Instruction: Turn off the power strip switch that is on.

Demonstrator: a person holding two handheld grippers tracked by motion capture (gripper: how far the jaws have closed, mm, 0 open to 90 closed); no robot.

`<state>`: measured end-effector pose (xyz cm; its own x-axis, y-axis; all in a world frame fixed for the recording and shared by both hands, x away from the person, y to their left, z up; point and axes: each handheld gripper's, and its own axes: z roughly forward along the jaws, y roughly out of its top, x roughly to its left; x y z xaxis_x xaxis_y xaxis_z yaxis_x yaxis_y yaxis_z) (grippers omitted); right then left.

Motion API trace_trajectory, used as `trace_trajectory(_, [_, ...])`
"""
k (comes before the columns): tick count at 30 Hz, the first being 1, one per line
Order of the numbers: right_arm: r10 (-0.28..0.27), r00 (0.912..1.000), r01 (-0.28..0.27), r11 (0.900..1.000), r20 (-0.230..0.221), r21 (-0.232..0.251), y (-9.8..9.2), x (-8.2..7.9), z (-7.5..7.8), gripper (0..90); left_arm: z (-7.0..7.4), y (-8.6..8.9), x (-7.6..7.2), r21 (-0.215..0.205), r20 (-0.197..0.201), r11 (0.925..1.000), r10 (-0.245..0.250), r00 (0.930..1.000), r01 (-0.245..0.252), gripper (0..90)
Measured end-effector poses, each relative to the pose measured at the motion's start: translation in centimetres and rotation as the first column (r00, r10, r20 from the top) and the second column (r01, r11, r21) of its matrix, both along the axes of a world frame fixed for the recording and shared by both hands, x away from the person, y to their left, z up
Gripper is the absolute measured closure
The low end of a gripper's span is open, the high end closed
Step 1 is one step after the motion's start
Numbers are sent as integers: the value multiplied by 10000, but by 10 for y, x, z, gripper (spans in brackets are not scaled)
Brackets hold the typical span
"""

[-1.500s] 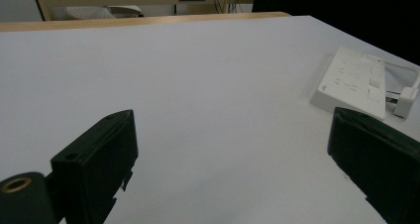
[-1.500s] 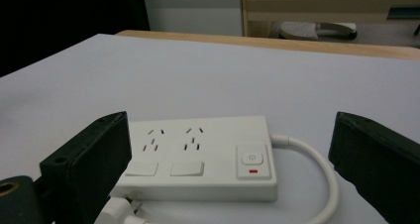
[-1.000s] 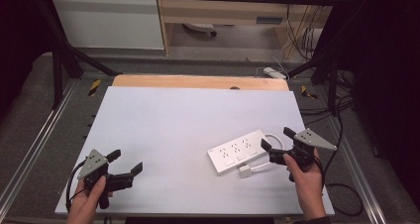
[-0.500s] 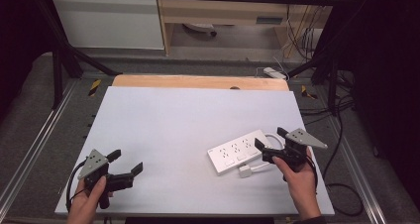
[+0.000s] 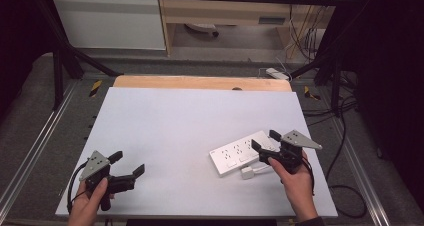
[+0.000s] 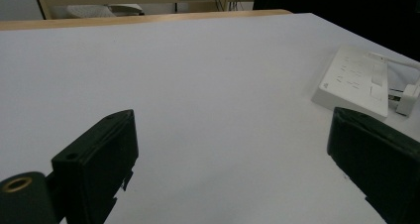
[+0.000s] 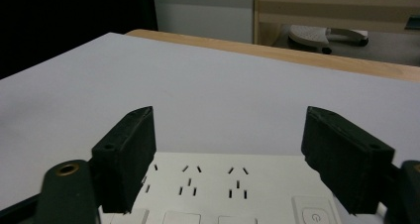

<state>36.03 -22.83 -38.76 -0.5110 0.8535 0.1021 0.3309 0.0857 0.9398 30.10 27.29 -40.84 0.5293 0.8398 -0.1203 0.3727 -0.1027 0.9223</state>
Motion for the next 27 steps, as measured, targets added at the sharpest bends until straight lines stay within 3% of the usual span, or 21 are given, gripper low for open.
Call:
trace_trajectory(7, [146,9998,-143,9997,116,-195,6,0,-1,445,0,0,0,17,-6,10000,-10,10000,10,54])
trace_trajectory(27, [812,9964,-799,9953,224,-543,21,-2,-6,677,0,-1,0,6,-71,10000,-15,10000,15,54])
